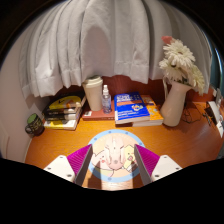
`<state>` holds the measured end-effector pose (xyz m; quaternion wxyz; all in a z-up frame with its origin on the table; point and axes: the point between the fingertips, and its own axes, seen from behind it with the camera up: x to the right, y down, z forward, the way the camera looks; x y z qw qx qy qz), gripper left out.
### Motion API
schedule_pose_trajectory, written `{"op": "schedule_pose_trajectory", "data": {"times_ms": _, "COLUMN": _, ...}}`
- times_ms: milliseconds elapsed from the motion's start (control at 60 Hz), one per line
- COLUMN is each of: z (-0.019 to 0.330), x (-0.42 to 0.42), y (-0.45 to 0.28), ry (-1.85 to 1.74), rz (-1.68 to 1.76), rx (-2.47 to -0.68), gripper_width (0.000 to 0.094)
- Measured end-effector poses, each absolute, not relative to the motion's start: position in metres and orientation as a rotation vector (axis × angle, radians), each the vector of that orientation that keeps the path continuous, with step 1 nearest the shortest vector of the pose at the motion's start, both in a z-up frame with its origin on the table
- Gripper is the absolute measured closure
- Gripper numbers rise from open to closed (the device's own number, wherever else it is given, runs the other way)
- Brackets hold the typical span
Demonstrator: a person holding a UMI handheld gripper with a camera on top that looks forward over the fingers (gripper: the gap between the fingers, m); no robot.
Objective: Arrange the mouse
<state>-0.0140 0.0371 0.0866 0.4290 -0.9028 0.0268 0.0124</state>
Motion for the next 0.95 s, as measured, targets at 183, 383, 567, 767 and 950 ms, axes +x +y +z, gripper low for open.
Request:
{"op": "schedule_pose_trajectory", "data": {"times_ms": 183, "z": 0.150, "x": -0.011, "y": -0.041, "ry": 0.068, "rz": 0.066, "rx": -2.204, "gripper_width": 0.0111}}
{"op": "schedule_pose_trajectory", "data": {"times_ms": 383, "z": 0.193, "x": 0.002, "y": -0.109, "ry": 0.038, "rz": 0.081, "rx": -2.155, "gripper_width": 0.0120}}
{"op": "schedule_pose_trajectory", "data": {"times_ms": 567, "z": 0.219, "x": 0.015, "y": -0.153, "ry": 0.008, "rz": 0.075, "rx": -2.114, "gripper_width": 0.0119}}
{"op": "schedule_pose_trajectory", "data": {"times_ms": 767, "z": 0.240, "x": 0.028, "y": -0.180, "ry": 0.031, "rz": 0.072, "rx": -2.085, "gripper_width": 0.0119}}
{"op": "schedule_pose_trajectory", "data": {"times_ms": 950, "z": 0.250, "x": 0.037, "y": -0.190, "ry": 0.042, "rz": 0.059, "rx": -2.061, "gripper_width": 0.0117}}
